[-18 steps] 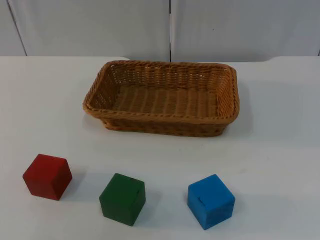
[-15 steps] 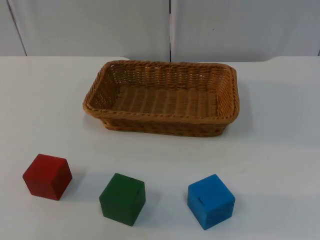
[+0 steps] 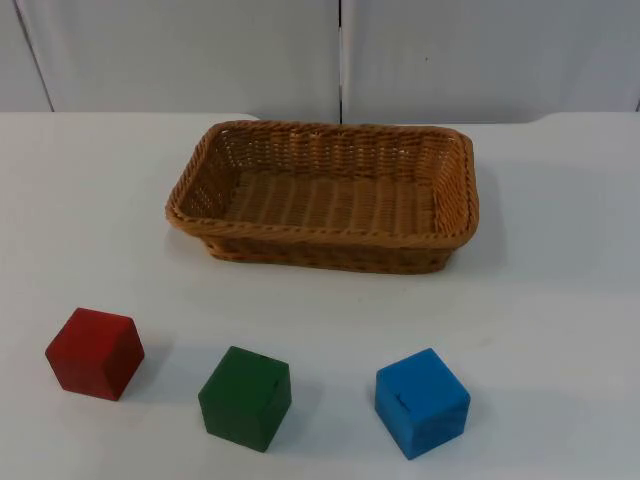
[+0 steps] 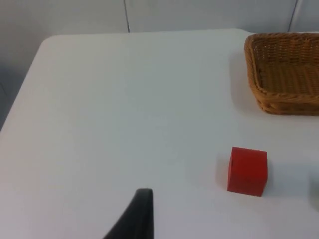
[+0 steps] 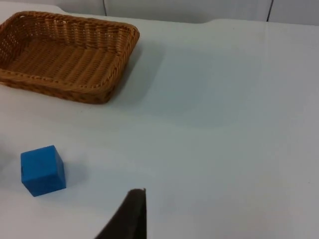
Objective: Pick up one cube with each hand and place exactly two cubes into the same basket, leaving the remaining cube outside.
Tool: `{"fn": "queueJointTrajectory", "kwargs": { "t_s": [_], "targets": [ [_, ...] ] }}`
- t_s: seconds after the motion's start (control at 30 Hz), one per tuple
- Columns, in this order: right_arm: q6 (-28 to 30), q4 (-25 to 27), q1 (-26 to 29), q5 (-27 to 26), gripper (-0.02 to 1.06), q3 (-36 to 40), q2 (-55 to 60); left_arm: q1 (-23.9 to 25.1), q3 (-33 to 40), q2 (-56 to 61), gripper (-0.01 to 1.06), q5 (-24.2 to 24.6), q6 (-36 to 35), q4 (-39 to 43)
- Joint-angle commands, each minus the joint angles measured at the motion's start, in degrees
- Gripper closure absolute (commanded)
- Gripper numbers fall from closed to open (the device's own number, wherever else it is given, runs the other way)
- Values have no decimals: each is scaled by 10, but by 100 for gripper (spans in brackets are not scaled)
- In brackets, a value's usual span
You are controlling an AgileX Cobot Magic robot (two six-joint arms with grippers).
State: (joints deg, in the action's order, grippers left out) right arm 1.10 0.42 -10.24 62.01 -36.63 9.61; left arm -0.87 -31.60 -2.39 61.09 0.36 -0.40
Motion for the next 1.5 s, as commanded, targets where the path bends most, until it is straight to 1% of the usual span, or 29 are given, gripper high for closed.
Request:
{"fn": "queueJointTrajectory", "kwargs": {
  "t_s": [0.0, 0.1, 0.13, 0.3, 0.53, 0.83, 0.93, 1.07, 1.2, 1.33, 1.47],
  "targets": [
    [9, 1, 4, -5, -1, -13, 23, 2, -7, -9, 0, -6, -4, -6],
    [10, 6, 4, -4, -1, -39, 67, 2, -22, -32, 0, -8, -4, -6],
    [19, 13, 4, -4, -1, -45, 79, 2, -25, -39, 0, -10, -4, -6],
    [23, 17, 4, -5, -1, -60, 116, 2, -43, -63, 0, -15, -4, -11],
    [24, 17, 4, -6, -1, -65, 147, 2, -59, -81, 0, -17, -4, -20],
    [28, 17, 4, -10, -1, -79, 159, 2, -59, -121, 0, -19, -4, -63],
    [29, 17, 4, -13, -1, -85, 165, 2, -59, -137, 0, -25, 8, -75],
    [29, 17, 4, -27, -1, -85, 191, 2, -59, -174, 0, -53, 37, -127],
    [32, 17, 4, -36, -1, -85, 219, 2, -59, -207, 0, -63, 61, -157],
    [43, 19, 4, -45, -1, -85, 246, 2, -59, -238, 0, -74, 70, -163],
    [63, 41, 4, -57, -1, -85, 280, 2, -59, -277, 0, -84, 85, -165]
  ]
}}
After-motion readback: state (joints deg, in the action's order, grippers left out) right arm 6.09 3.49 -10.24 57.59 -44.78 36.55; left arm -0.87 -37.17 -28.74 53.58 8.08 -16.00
